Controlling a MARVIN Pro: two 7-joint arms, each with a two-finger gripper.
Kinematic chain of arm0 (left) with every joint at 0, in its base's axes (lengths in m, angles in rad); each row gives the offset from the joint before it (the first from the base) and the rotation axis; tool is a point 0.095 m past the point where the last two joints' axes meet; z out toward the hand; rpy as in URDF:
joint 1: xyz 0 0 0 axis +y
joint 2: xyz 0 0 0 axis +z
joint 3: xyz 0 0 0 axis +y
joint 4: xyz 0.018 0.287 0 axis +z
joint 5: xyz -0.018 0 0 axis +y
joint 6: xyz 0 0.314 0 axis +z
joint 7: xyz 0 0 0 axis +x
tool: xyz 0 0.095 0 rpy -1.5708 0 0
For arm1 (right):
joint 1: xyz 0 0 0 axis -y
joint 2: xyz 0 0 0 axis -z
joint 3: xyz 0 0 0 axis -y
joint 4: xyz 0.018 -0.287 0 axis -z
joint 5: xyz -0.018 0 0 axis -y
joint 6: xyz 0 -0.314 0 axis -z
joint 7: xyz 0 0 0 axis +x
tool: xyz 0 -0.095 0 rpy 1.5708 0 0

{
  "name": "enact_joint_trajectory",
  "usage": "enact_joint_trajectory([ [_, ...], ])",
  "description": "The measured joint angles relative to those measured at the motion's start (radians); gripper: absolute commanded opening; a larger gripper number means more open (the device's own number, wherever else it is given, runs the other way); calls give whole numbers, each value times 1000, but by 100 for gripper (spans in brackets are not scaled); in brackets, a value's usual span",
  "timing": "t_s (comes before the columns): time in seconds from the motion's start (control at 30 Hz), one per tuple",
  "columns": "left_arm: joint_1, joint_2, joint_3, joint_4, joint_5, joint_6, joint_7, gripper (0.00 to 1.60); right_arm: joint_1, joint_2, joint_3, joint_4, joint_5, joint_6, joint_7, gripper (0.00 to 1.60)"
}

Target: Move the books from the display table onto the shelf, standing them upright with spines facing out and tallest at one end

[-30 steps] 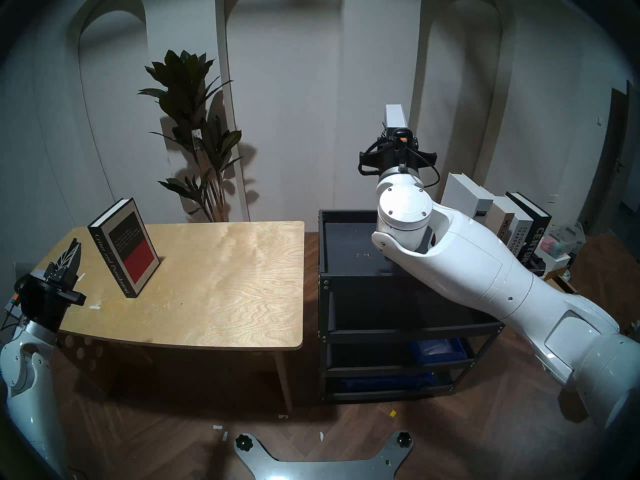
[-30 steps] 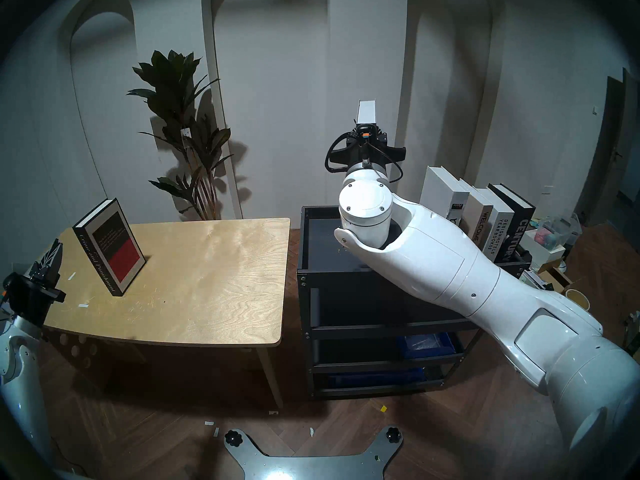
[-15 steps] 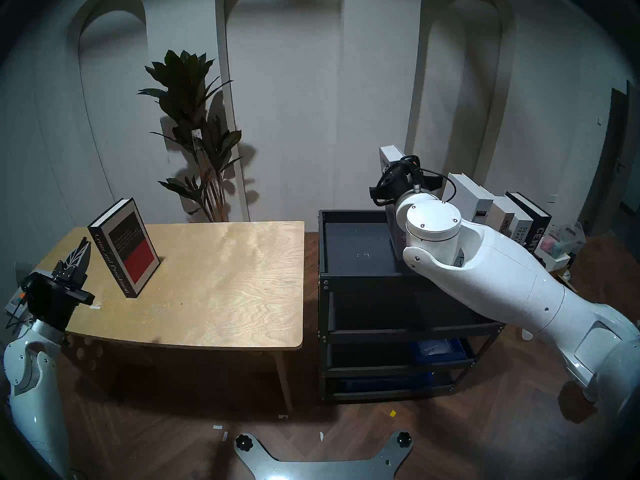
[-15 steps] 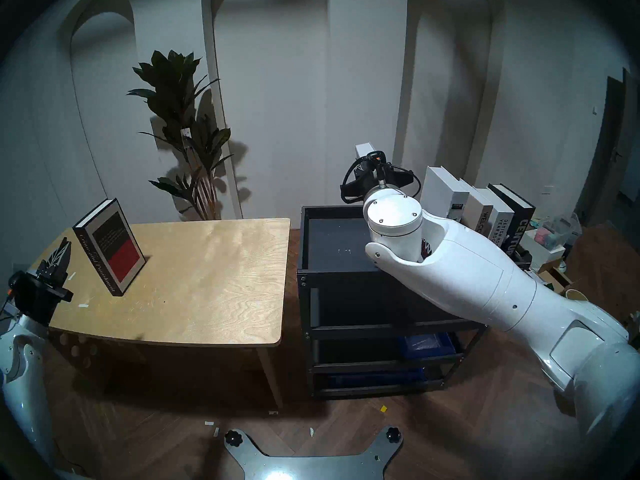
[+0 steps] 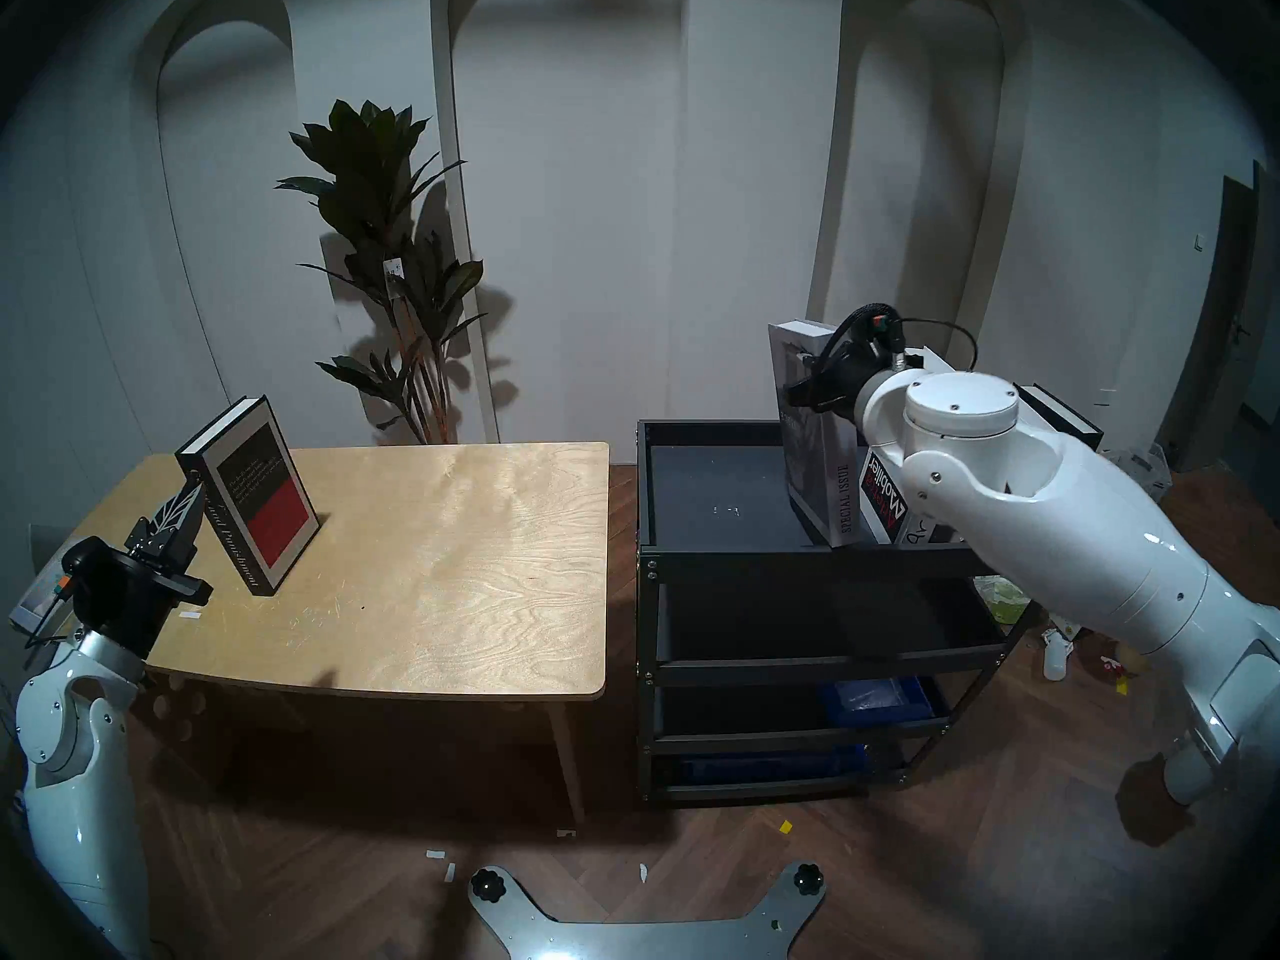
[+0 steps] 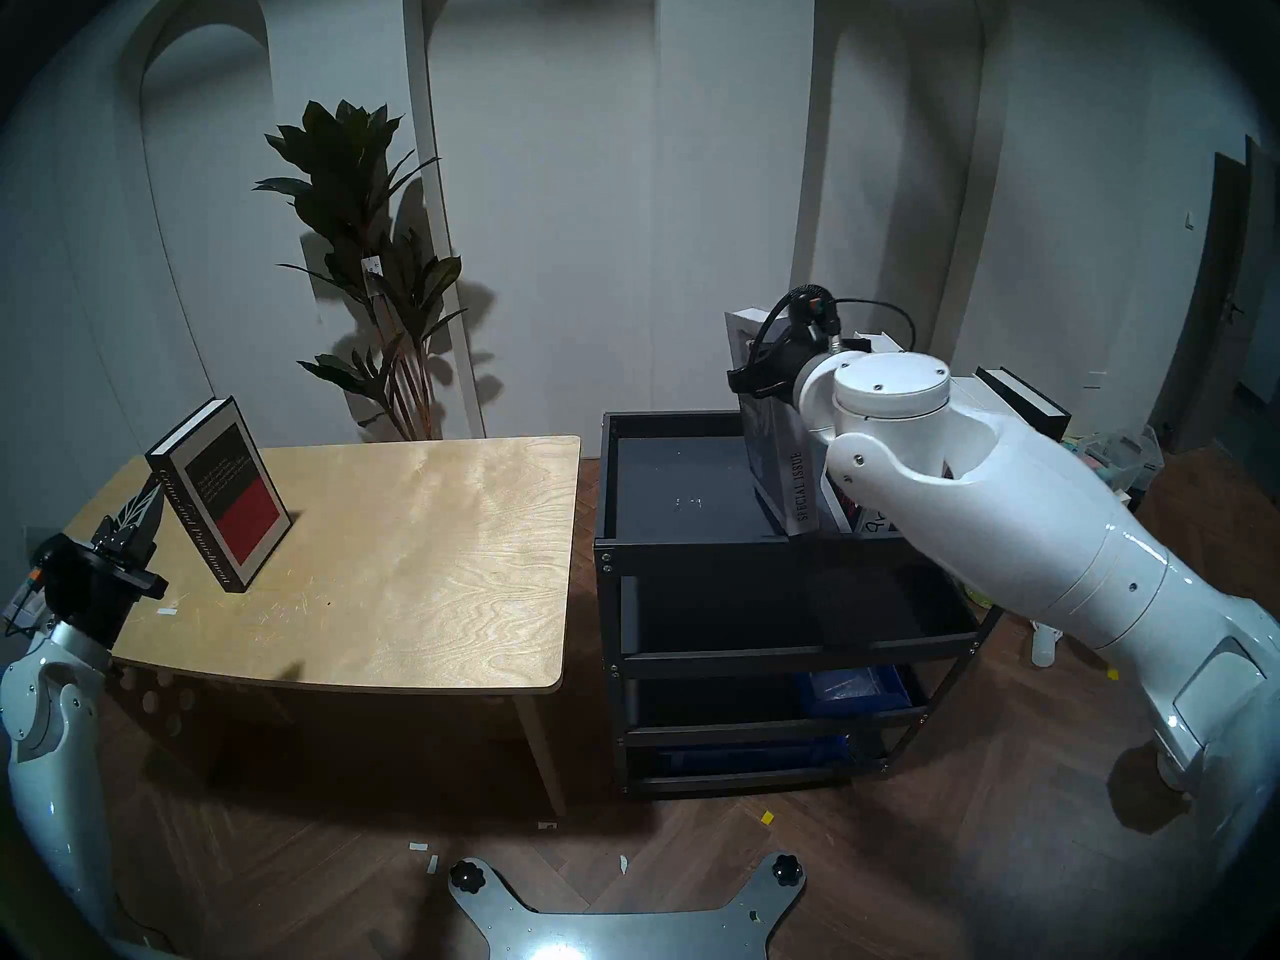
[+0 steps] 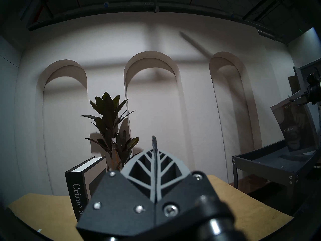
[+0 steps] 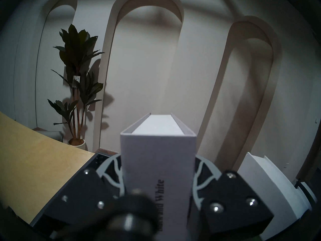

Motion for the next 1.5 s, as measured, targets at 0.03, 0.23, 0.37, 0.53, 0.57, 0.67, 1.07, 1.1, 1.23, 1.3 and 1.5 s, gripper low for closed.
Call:
enact_joint_trajectory([
  [0.03, 0, -1, 4, -6, 7, 6, 8, 0, -8, 18, 23, -8, 21, -2, 20, 0],
  [0.23, 0, -7, 14, -31, 36, 30, 46, 0, -55, 87, 107, -47, 91, -17, 105, 0],
  [0.37, 1, -18, 18, -48, 56, 45, 76, 0, -99, 128, 142, -70, 121, -44, 170, 0],
  [0.53, 1, -38, 28, -62, 86, 63, 115, 0, -164, 163, 180, -97, 106, -122, 215, 0],
  [0.57, 1, -41, 29, -62, 89, 64, 119, 0, -173, 162, 185, -101, 92, -135, 211, 0],
  [0.67, 1, -49, 30, -62, 98, 67, 129, 0, -197, 153, 197, -112, 39, -177, 168, 0],
  [1.07, -4, -60, 20, -33, 114, 60, 140, 0, -249, 35, 167, -101, -156, -341, -51, 0],
  [1.1, -5, -58, 19, -29, 113, 60, 138, 0, -249, 23, 155, -94, -168, -346, -62, 0],
  [1.23, -9, -52, 15, -11, 109, 58, 127, 0, -247, -16, 116, -60, -203, -357, -86, 0],
  [1.3, -12, -46, 13, 3, 107, 58, 120, 0, -243, -39, 94, -35, -219, -360, -95, 0],
  [1.5, -23, -33, 12, 31, 106, 58, 108, 0, -227, -78, 65, 14, -239, -363, -104, 0],
])
